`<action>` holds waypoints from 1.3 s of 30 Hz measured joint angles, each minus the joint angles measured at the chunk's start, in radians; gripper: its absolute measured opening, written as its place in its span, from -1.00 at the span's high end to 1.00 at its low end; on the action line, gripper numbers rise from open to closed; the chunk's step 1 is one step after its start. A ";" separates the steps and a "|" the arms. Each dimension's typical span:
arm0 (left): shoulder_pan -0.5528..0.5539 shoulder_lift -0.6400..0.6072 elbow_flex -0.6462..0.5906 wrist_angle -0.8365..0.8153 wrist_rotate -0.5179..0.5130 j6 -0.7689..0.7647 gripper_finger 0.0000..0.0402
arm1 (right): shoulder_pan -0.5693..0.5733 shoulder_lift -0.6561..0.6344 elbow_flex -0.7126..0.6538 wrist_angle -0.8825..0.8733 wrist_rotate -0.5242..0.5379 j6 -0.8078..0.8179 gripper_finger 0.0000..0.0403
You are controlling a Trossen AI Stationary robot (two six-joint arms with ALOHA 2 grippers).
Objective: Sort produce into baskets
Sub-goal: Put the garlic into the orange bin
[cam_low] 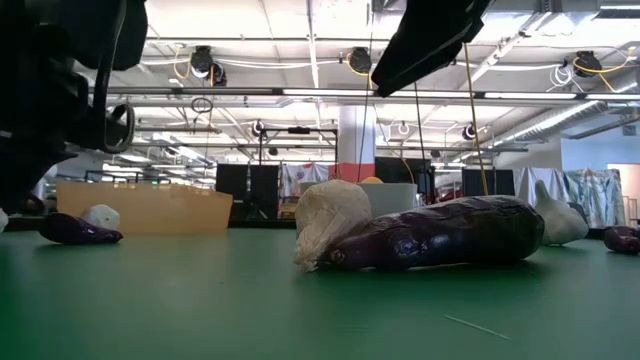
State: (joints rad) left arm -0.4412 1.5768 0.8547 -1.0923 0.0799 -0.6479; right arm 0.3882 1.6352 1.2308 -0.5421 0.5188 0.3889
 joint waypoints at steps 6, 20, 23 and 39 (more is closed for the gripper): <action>0.000 0.023 0.000 0.011 0.016 0.000 -0.34 | 0.000 0.000 0.000 0.000 0.000 0.000 -0.55; 0.000 0.046 0.000 0.012 -0.001 0.000 -0.32 | 0.000 0.000 0.000 0.000 0.000 0.000 -0.55; 0.000 0.046 0.000 0.012 -0.001 0.000 -0.23 | 0.000 0.000 0.000 0.000 0.000 0.000 -0.55; 0.000 0.043 0.048 -0.087 0.025 0.044 0.32 | 0.000 0.000 0.000 0.000 0.000 -0.009 -0.55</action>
State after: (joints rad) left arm -0.4408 1.6202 0.9026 -1.1789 0.1049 -0.6041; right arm 0.3878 1.6352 1.2308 -0.5419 0.5190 0.3801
